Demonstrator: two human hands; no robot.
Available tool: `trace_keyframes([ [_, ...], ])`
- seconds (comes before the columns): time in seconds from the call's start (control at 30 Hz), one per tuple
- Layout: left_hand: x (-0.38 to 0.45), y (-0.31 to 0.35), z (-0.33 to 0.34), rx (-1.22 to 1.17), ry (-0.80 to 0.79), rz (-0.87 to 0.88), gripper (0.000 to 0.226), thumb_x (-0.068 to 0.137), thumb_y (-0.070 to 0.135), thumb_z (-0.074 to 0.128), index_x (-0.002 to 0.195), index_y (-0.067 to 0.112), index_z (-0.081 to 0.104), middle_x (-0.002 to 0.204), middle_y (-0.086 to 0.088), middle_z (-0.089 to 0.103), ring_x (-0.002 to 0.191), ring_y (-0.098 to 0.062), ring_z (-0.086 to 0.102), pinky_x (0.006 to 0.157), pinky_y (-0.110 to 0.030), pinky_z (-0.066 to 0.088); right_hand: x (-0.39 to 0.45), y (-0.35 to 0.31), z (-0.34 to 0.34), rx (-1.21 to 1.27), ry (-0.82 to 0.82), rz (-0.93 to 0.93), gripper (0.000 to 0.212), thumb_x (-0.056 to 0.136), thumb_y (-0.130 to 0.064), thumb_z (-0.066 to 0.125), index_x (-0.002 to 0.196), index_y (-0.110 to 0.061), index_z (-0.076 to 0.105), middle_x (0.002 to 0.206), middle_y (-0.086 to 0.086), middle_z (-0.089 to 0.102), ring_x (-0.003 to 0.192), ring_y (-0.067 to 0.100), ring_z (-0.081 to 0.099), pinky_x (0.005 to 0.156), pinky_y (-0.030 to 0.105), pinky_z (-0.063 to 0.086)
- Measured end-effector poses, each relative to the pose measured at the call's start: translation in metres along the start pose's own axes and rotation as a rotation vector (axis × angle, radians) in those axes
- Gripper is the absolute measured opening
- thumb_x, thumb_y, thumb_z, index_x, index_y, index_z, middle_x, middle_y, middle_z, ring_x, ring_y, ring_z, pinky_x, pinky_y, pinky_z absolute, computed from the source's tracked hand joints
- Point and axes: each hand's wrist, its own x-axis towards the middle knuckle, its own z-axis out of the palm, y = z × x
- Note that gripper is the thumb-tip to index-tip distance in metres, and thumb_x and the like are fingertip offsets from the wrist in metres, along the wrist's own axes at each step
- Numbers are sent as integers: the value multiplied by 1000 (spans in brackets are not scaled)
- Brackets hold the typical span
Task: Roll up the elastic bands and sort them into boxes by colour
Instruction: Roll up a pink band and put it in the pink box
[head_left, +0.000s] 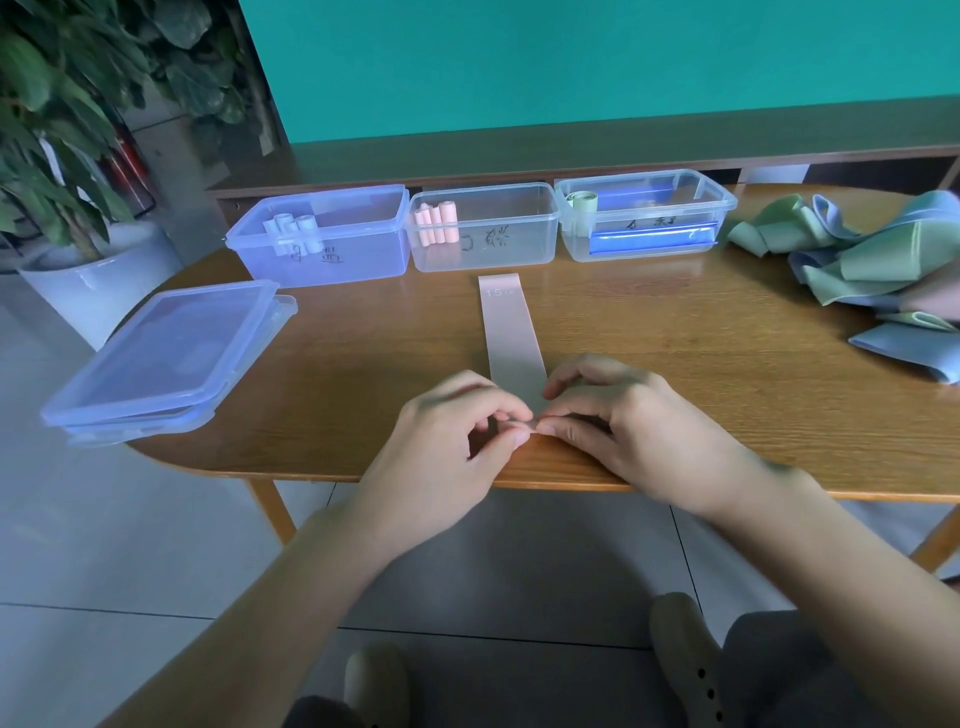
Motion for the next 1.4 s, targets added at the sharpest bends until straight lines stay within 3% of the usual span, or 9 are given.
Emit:
trace_keyframes([
  [0.2,4,-1,3,50,-20,-28,6,92,29,71,96,26,74,94,21,57,86,6,54,69,-3,38,2,0,-1,-37,-11,14,35,100,-49,46,108,-31,75,119,-8,55,100,12,64,85,42,55],
  [0.3,7,-1,3,61,-33,-44,10,94,31,68,98,25,75,94,21,57,85,6,55,69,-3,38,1,-2,0,-24,29,18,29,99,-44,53,106,-25,74,118,-8,55,98,15,64,85,41,55],
  [0.6,11,-2,4,88,-5,-50,13,95,31,65,101,27,76,99,17,59,92,1,55,75,-2,40,5,3,0,-5,21,47,29,96,-48,53,105,-29,73,111,-16,56,97,10,62,84,41,54],
  [0.73,11,0,1,77,-8,-68,6,92,34,70,95,29,71,88,24,53,89,2,55,69,-6,43,8,7,1,-9,23,40,29,99,-44,52,104,-26,74,110,-13,58,96,10,63,83,42,54],
  [0.93,15,-1,2,112,-18,-84,7,93,35,68,95,29,72,87,25,52,84,5,54,65,-2,39,11,10,2,-28,38,48,26,99,-42,53,105,-29,74,114,-13,57,97,12,64,83,43,55],
  [1.4,22,-6,3,94,-6,-113,17,95,35,65,109,29,73,104,17,59,84,4,56,69,-2,41,22,15,0,-25,35,52,21,96,-45,58,103,-30,72,107,-16,60,94,10,63,80,42,55],
])
